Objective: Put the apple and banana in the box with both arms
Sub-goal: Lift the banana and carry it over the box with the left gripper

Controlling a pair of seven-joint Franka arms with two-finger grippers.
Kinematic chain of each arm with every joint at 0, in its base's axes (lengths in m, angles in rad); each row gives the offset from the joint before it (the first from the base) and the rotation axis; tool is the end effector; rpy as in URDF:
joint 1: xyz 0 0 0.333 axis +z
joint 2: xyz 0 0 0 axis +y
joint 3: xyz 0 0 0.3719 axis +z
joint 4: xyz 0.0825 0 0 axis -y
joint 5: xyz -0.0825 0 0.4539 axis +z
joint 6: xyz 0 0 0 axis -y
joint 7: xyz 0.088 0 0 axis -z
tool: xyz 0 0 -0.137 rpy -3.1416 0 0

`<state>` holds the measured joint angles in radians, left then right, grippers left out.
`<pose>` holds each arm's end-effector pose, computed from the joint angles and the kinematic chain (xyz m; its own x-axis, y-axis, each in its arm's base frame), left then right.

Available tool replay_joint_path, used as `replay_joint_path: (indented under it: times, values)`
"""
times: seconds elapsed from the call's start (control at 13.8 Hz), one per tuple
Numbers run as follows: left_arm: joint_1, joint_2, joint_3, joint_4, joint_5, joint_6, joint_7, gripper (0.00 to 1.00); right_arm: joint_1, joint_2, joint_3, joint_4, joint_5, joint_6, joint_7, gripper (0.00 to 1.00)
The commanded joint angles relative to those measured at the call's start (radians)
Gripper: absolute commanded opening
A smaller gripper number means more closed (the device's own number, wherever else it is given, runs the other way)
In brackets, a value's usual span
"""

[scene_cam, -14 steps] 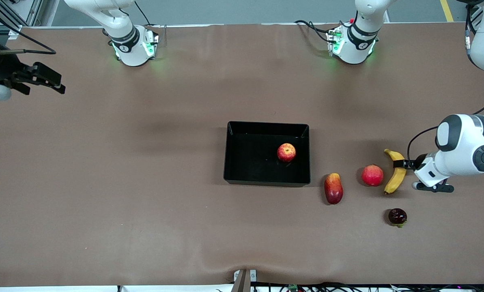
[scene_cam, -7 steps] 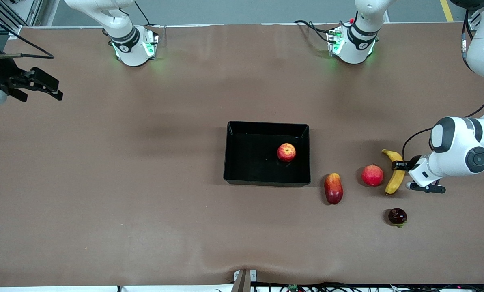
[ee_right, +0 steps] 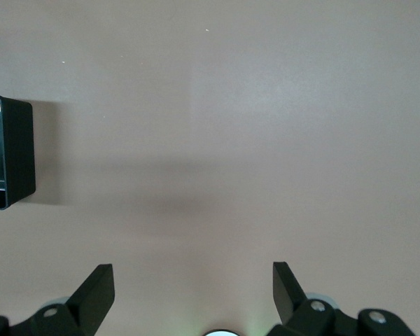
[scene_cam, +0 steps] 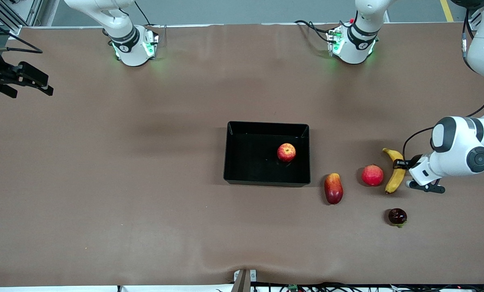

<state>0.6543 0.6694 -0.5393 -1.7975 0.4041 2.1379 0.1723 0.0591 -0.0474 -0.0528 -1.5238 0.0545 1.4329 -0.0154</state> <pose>0.6904 0.1229 0.1666 0.9484 -0.2531 -0.1909 -0.2433 -0.9672 0.0734 0.5908 0.0109 0.6928 0.9987 0.0293 -0.0425 0.0269 -0.9980 -0.0574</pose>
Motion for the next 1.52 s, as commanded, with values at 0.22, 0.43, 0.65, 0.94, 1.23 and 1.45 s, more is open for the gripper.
replay_joint_path:
  times: [0.22,0.43,0.65,0.94,1.23,1.45]
  values:
    - [0.102,-0.212,-0.201,0.001,-0.059,-0.269,0.073,0.0,0.015,0.011,-0.009,0.017,0.001,-0.045,0.003,1.0]
    - [0.099,-0.228,-0.289,0.09,-0.135,-0.372,0.018,0.0,0.015,0.009,-0.007,0.017,0.002,-0.071,0.003,1.0]
    - [0.055,-0.212,-0.367,0.141,-0.156,-0.372,-0.185,0.0,0.018,0.007,-0.005,0.017,0.002,-0.106,0.003,1.0]
    - [-0.096,-0.179,-0.367,0.187,-0.148,-0.358,-0.434,0.0,0.018,0.007,-0.004,-0.007,0.002,-0.14,0.002,1.0]
    - [-0.22,-0.146,-0.361,0.237,-0.145,-0.343,-0.597,0.0,0.019,0.007,-0.004,-0.007,0.002,-0.106,0.0,1.0]
    - [-0.335,-0.108,-0.326,0.277,-0.143,-0.303,-0.727,0.0,0.025,0.006,-0.004,-0.01,0.001,-0.106,0.0,1.0]
